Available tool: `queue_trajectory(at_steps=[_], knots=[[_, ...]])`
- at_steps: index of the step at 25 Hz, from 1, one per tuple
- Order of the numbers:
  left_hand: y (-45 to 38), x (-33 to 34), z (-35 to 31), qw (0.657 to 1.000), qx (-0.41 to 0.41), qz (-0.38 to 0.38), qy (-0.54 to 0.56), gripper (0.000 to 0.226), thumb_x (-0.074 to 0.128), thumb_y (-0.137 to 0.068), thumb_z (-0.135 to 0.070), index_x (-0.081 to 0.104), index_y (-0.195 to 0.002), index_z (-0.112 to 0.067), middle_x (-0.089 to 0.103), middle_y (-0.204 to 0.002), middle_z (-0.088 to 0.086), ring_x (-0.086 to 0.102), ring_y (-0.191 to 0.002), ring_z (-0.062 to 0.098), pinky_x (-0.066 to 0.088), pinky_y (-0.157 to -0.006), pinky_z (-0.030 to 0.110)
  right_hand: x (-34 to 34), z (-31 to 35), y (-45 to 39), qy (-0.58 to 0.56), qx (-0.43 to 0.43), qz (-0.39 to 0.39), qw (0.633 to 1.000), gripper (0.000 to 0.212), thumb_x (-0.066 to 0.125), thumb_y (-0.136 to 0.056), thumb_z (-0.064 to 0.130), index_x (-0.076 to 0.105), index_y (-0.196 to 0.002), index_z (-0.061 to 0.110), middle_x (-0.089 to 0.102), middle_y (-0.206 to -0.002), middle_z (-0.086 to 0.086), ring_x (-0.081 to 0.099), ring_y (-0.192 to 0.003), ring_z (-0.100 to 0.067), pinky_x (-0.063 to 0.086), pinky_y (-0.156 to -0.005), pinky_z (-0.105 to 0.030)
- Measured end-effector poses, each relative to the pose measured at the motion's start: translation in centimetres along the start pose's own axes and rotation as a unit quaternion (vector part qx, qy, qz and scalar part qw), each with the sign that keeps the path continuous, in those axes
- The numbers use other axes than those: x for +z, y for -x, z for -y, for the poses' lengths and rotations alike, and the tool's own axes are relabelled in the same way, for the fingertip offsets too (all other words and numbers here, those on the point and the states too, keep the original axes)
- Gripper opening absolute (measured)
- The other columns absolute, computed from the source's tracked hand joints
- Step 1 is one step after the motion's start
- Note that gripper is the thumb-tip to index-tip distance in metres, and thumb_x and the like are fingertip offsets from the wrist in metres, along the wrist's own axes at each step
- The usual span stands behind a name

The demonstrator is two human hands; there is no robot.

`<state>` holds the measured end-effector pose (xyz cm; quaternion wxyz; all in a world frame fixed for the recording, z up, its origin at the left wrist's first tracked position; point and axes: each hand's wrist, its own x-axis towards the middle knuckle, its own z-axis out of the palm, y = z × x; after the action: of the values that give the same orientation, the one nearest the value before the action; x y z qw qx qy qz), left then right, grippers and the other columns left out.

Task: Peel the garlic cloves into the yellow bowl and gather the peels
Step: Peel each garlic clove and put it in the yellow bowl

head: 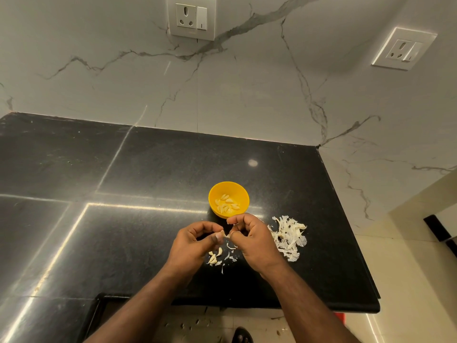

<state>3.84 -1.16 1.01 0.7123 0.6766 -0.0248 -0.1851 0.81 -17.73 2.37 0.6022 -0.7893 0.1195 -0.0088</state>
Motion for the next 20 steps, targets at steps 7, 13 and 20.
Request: queue_trajectory(at_steps=[7,13,20], knots=[[-0.5,-0.4,0.6,0.995,-0.032,-0.026,0.088,0.019,0.068,-0.09,-0.003,0.075,-0.105,-0.012,0.076,-0.096,0.01,0.069,-0.087,0.021,0.056,-0.081,0.035,-2.2,-0.9,-0.4,0.059,0.056,-0.073,0.994,0.021,0.061,-0.093,0.01,0.075,-0.094,0.026,0.073,-0.09,0.009,0.063,-0.076,-0.001,0.052,-0.075,-0.027],[-0.4,-0.3,0.6,0.996,-0.041,-0.025,0.075,0.017,0.069,-0.09,-0.003,0.076,-0.102,-0.012,0.076,-0.095,0.012,0.069,-0.091,0.027,0.056,-0.091,0.044,-3.2,-0.4,-0.2,0.159,0.022,-0.108,0.981,0.011,0.07,-0.091,0.025,0.076,-0.083,0.024,0.069,-0.079,0.015,0.063,-0.079,0.002,0.048,-0.07,-0.019],[-0.3,-0.4,0.6,0.997,-0.047,-0.025,0.058,0.016,0.071,-0.089,-0.007,0.078,-0.099,-0.017,0.076,-0.097,0.01,0.069,-0.093,0.026,0.056,-0.088,0.041,-2.8,-0.4,-0.4,0.149,0.019,-0.135,0.979,0.011,0.075,-0.085,0.017,0.071,-0.082,0.026,0.071,-0.078,0.01,0.066,-0.076,-0.005,0.056,-0.073,-0.029]])
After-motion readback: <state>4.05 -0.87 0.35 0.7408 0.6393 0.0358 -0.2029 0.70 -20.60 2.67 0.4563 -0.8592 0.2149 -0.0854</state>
